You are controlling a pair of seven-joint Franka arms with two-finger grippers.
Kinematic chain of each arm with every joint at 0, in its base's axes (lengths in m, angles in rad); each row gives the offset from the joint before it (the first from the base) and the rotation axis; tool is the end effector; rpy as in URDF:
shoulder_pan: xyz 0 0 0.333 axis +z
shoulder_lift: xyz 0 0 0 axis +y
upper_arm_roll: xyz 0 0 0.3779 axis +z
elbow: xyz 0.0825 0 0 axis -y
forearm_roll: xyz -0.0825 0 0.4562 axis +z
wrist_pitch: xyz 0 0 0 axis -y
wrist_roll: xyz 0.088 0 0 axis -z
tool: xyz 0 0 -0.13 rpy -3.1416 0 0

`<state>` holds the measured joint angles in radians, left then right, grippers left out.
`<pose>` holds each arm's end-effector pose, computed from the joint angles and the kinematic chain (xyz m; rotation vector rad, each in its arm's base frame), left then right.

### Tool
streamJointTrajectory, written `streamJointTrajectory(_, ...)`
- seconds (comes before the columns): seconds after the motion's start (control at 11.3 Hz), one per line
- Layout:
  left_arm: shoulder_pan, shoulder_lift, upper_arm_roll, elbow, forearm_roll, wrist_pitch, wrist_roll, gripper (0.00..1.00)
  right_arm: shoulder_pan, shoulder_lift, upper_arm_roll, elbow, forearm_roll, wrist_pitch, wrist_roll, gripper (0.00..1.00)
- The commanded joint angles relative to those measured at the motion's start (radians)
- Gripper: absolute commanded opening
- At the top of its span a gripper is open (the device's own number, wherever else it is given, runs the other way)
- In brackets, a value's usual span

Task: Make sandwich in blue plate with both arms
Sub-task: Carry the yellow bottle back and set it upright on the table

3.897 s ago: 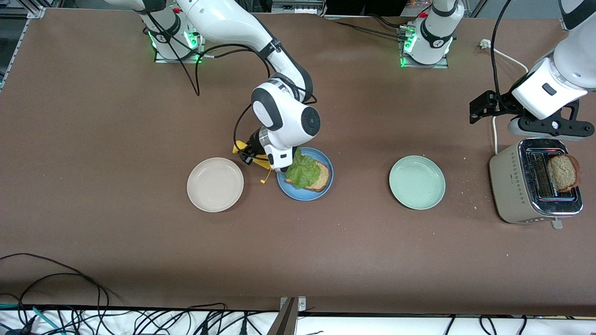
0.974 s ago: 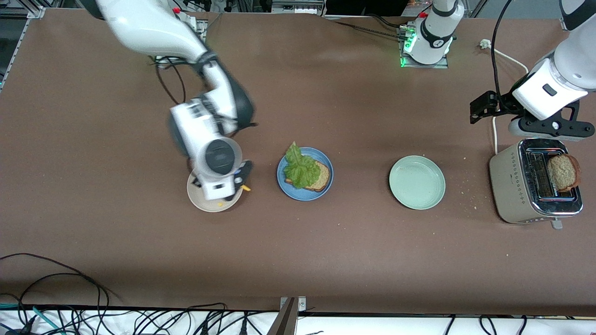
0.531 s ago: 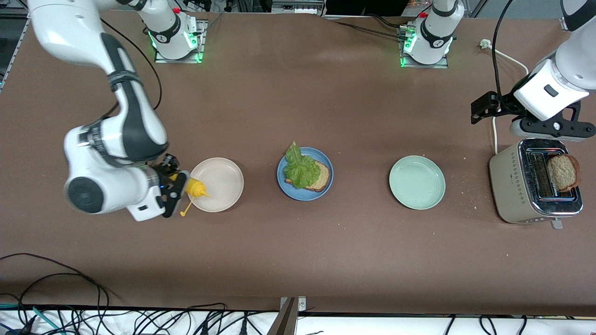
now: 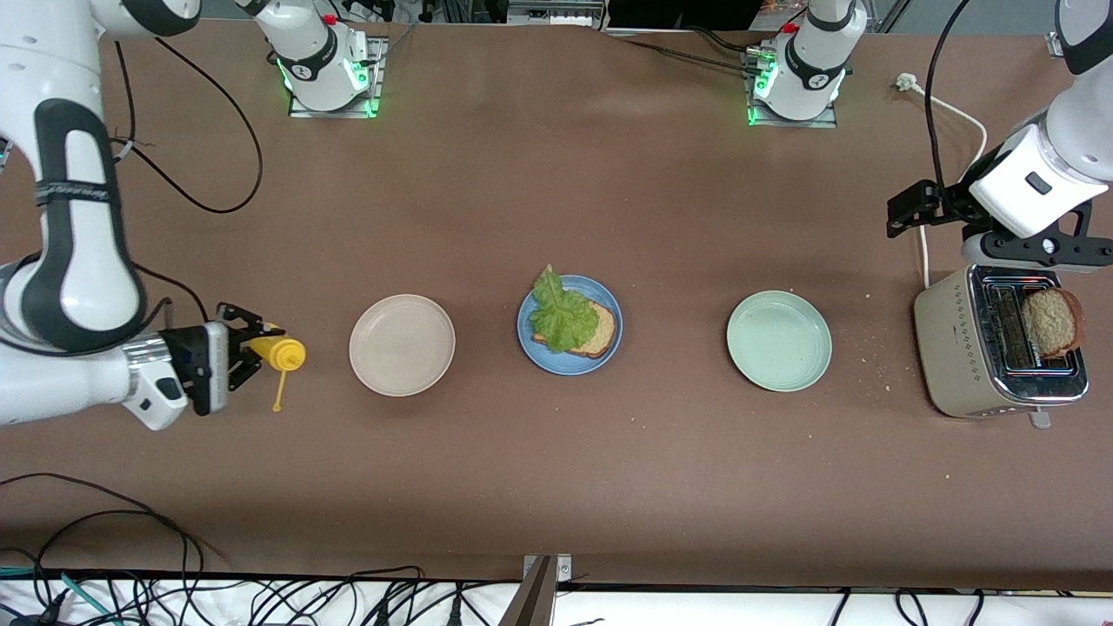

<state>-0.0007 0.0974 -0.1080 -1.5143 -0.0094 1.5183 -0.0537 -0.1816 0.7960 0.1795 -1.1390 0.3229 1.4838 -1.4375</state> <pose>0.6498 -0.0687 0.6276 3.1246 -0.0860 -0.1472 0.8100 0.0012 0.3165 -1.9481 -1.5851 0.0269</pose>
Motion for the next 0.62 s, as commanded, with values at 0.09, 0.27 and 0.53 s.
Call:
streamJointTrajectory(0.09, 0.002, -0.002, -0.004, 0.008, 0.003, -0.012, 0.009, 1.00, -0.130, 0.093, 0.026, 0.005, 0.137, -0.048, -0.271, 0.00)
streamJointTrajectory(0.27, 0.004, -0.002, -0.004, 0.006, 0.003, -0.012, 0.009, 1.00, -0.157, 0.138, 0.028, 0.018, 0.195, -0.068, -0.363, 0.00)
streamJointTrajectory(0.53, 0.004, -0.002, -0.004, 0.008, 0.003, -0.012, 0.009, 1.00, -0.160, 0.184, 0.035, 0.019, 0.217, -0.066, -0.431, 0.00)
